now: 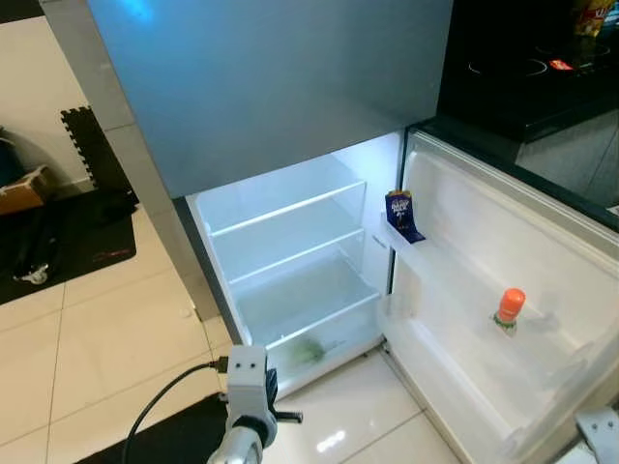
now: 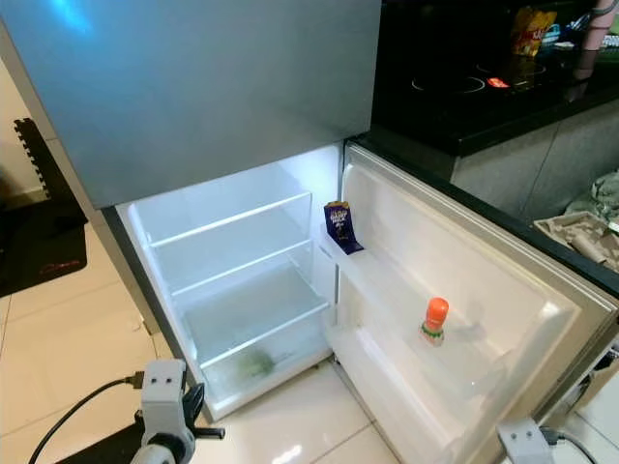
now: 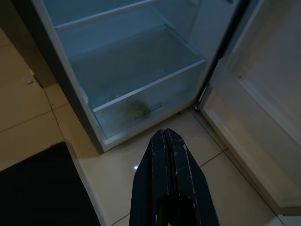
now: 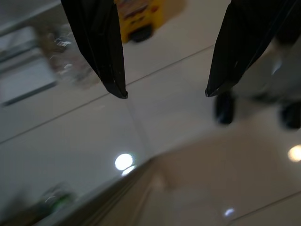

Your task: Restocking fridge

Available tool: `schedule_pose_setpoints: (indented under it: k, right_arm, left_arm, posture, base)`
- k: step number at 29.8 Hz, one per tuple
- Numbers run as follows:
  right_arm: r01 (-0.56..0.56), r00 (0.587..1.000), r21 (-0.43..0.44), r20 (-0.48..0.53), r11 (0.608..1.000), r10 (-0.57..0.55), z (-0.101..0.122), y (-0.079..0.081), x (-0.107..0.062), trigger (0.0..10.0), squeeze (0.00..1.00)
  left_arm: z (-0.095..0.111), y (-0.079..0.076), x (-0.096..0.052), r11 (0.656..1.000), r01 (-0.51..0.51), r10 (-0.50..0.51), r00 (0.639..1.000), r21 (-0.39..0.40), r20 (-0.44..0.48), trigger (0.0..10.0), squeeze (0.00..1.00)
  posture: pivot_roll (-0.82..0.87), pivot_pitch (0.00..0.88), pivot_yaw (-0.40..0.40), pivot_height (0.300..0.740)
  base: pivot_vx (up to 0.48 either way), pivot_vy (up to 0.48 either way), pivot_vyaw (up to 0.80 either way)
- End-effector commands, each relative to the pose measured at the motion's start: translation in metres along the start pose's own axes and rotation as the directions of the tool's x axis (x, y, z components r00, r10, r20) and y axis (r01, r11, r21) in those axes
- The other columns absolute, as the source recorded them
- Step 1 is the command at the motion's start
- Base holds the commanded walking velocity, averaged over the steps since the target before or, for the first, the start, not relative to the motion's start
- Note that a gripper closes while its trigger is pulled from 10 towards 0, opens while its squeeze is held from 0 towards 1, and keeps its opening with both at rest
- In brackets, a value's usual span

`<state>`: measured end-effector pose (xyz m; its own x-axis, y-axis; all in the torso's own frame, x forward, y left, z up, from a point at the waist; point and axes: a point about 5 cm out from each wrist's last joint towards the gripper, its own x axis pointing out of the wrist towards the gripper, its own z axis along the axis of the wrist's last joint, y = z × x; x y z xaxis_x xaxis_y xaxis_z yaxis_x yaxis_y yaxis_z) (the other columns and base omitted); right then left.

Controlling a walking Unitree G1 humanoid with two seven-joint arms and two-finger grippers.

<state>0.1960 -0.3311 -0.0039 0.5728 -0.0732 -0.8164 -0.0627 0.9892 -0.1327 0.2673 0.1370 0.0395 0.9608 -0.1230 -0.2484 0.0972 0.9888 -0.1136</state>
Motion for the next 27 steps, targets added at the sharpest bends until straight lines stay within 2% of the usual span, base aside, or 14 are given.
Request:
schedule_pose_setpoints:
  k: [1, 4, 8, 10, 11, 12, 14, 15, 17, 18, 20, 21, 23, 27]
  right_arm:
    - [-0.139, 0.99, 0.004, -0.032, 0.99, 0.139, -0.011, 0.004, -0.008, 10.0, 0.0]
    - [-0.154, 0.984, -0.02, -0.094, 0.988, 0.152, -0.023, -0.007, -0.016, 10.0, 0.0]
    - [0.106, 0.979, -0.102, -0.166, 0.989, -0.122, -0.035, -0.045, -0.023, 10.0, 0.0]
    - [0.34, 0.93, -0.101, -0.116, 0.935, -0.35, -0.027, -0.071, -0.03, 10.0, 0.0]
    - [0.488, 0.868, -0.084, -0.061, 0.869, -0.493, -0.015, -0.087, -0.038, 10.0, 0.0]
    - [0.488, 0.868, -0.084, -0.061, 0.869, -0.493, -0.015, -0.087, -0.038, 10.0, 0.0]
    - [0.632, 0.775, -0.03, 0.03, 0.775, -0.631, 0.006, -0.102, -0.048, 10.0, 0.0]
    - [0.632, 0.775, -0.03, 0.03, 0.775, -0.631, 0.006, -0.102, -0.048, 10.0, 0.0]
    - [0.653, 0.695, 0.26, 0.166, 0.711, -0.699, 0.036, -0.105, -0.052, 10.0, 0.0]
    - [0.653, 0.695, 0.26, 0.166, 0.711, -0.699, 0.036, -0.105, -0.052, 10.0, 0.0]
    - [0.546, 0.657, 0.513, 0.228, 0.662, -0.719, 0.057, -0.101, -0.052, 10.0, 0.0]
    - [0.546, 0.657, 0.513, 0.228, 0.662, -0.719, 0.057, -0.101, -0.052, 10.0, 0.0]
    - [0.351, 0.686, 0.648, 0.314, 0.676, -0.656, 0.076, -0.087, -0.042, 10.0, 0.0]
    - [0.214, 0.724, 0.664, 0.384, 0.716, -0.573, 0.09, -0.071, -0.03, 10.0, 0.0]
  left_arm:
    - [-0.004, 0.008, -0.004, 1.0, -0.014, 0.015, 1.0, 0.018, -0.024, 10.0, 0.0]
    - [-0.005, 0.008, -0.004, 1.0, -0.01, 0.01, 1.0, 0.017, -0.028, 10.0, 0.0]
    - [-0.005, 0.007, -0.003, 1.0, -0.006, 0.007, 1.0, 0.018, -0.03, 10.0, 0.0]
    - [-0.004, 0.007, -0.003, 1.0, -0.006, 0.007, 1.0, 0.019, -0.029, 10.0, 0.0]
    - [-0.003, 0.008, -0.002, 1.0, -0.008, 0.009, 1.0, 0.02, -0.028, 10.0, 0.0]
    - [-0.003, 0.008, -0.002, 1.0, -0.008, 0.009, 1.0, 0.02, -0.028, 10.0, 0.0]
    - [-0.001, 0.01, -0.001, 1.0, -0.011, 0.012, 1.0, 0.022, -0.025, 10.0, 0.0]
    - [-0.001, 0.01, -0.001, 1.0, -0.011, 0.012, 1.0, 0.022, -0.025, 10.0, 0.0]
    - [0.0, 0.012, -0.001, 1.0, -0.02, 0.02, 1.0, 0.022, -0.019, 10.0, 0.0]
    - [0.0, 0.012, -0.001, 1.0, -0.02, 0.02, 1.0, 0.022, -0.019, 10.0, 0.0]
    - [0.002, 0.013, -0.001, 0.999, -0.03, 0.03, 1.0, 0.018, 0.0, 10.0, 0.0]
    - [0.002, 0.013, -0.001, 0.999, -0.03, 0.03, 1.0, 0.018, 0.0, 10.0, 0.0]
    - [0.008, 0.014, -0.002, 0.999, -0.045, 0.044, 0.998, 0.007, 0.044, 10.0, 0.0]
    - [0.019, 0.024, -0.007, 0.994, -0.112, 0.113, 0.984, -0.016, 0.139, 10.0, 0.0]
  posture:
    - [-0.08, 0.145, 0.085, 0.74]
    - [-0.08, 0.145, 0.086, 0.74]
    - [-0.08, 0.146, 0.088, 0.74]
    - [-0.08, 0.145, 0.09, 0.74]
    - [-0.08, 0.145, 0.09, 0.74]
    - [-0.08, 0.145, 0.09, 0.74]
    - [-0.08, 0.145, 0.09, 0.74]
    - [-0.08, 0.145, 0.09, 0.74]
    - [-0.08, 0.138, 0.088, 0.74]
    - [-0.08, 0.138, 0.088, 0.74]
    - [-0.08, 0.137, 0.086, 0.74]
    - [-0.08, 0.137, 0.086, 0.74]
    - [-0.07, 0.135, 0.082, 0.74]
    - [-0.07, 0.134, 0.078, 0.74]
  base:
    - [0.0, 0.0, 0.0]
    - [0.0, 0.0, 0.0]
    - [0.0, 0.0, 0.0]
    - [0.0, 0.0, 0.0]
    - [0.0, 0.0, 0.0]
    - [0.0, 0.0, 0.0]
    - [0.0, 0.0, 0.0]
    - [0.0, 0.0, 0.0]
    - [0.0, 0.0, 0.0]
    - [0.0, 0.0, 0.0]
    - [0.0, 0.0, 0.0]
    - [0.0, 0.0, 0.0]
    - [0.0, 0.0, 0.0]
    - [0.0, 0.0, 0.0]
